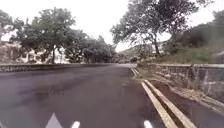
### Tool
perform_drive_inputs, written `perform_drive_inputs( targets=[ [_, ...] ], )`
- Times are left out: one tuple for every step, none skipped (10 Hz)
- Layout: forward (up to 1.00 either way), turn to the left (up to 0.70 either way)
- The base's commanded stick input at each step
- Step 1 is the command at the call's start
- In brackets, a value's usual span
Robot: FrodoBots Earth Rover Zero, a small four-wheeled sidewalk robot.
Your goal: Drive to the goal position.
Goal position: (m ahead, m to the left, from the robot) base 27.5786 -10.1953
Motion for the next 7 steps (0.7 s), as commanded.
perform_drive_inputs(
  targets=[
    [1.00, 0.00],
    [1.00, 0.00],
    [1.00, 0.00],
    [1.00, 0.00],
    [1.00, 0.00],
    [1.00, 0.00],
    [1.00, 0.00]
  ],
)
